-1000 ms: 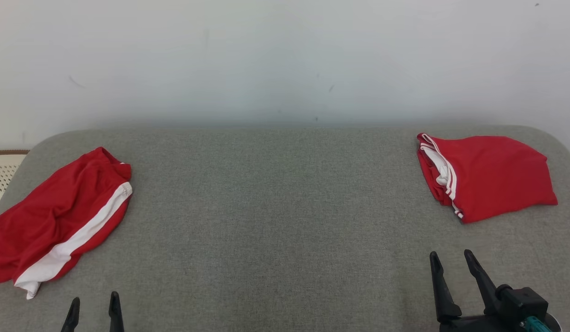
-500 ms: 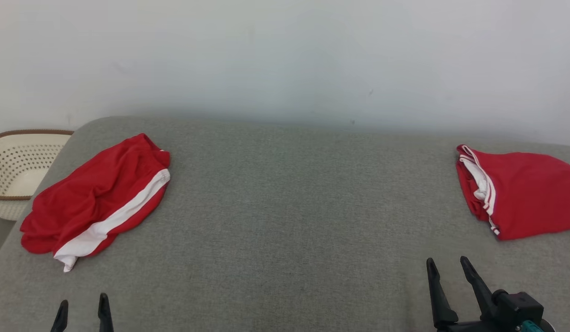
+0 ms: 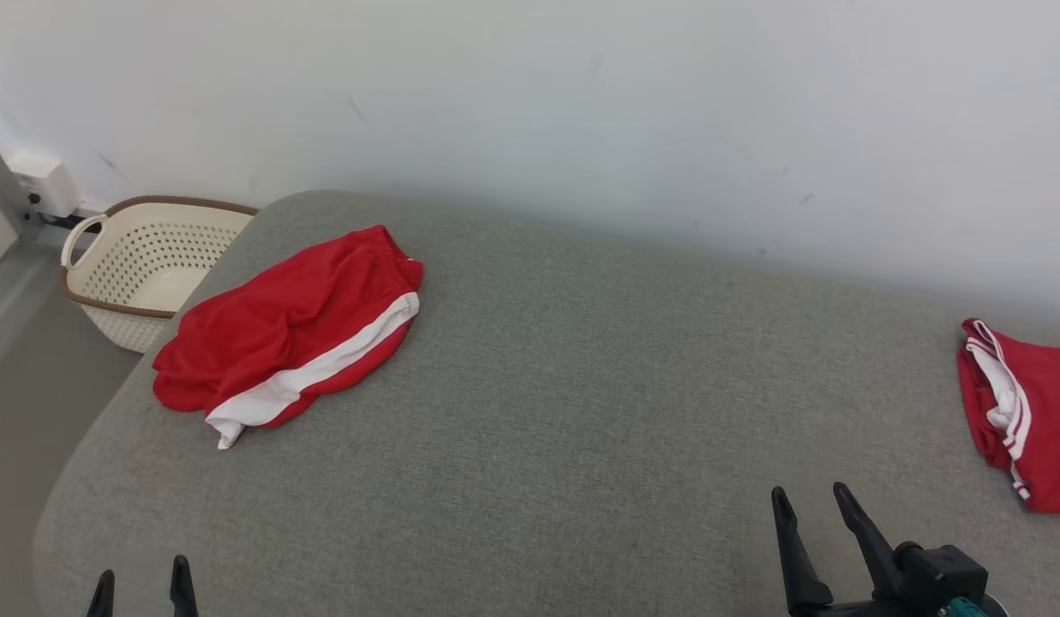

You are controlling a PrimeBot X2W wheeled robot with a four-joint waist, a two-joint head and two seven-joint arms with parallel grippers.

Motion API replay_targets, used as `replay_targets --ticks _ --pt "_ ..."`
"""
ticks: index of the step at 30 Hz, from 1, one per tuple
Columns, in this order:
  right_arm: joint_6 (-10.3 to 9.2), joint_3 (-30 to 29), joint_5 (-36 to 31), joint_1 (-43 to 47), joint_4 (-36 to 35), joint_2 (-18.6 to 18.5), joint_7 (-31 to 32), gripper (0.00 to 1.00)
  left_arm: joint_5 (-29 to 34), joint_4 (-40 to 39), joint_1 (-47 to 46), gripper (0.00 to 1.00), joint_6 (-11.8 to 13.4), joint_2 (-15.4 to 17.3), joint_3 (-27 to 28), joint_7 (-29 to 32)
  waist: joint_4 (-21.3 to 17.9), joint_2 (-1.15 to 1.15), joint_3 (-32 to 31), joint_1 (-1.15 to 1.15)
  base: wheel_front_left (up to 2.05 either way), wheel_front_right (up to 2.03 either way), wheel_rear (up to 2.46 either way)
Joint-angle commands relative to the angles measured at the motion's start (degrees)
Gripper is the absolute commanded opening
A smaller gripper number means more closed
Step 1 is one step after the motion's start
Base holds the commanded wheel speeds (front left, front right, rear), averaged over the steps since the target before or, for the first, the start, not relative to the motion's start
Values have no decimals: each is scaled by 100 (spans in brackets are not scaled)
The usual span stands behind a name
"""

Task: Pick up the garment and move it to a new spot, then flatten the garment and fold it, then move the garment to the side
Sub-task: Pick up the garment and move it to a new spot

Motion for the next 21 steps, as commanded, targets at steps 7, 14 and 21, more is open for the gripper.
replay_targets --ticks 7,14,21 --pt "-4 87 44 -71 83 59 -76 100 -16 -59 137 100 42 75 16 42 553 -1 -75 0 0 0 0" --pt "-5 129 60 -89 164 102 -111 100 -42 -114 208 100 98 130 61 67 769 -1 -92 0 0 0 0" --pt "-5 141 59 -130 209 79 -122 100 -88 -153 219 100 140 160 84 87 833 -1 -74 0 0 0 0"
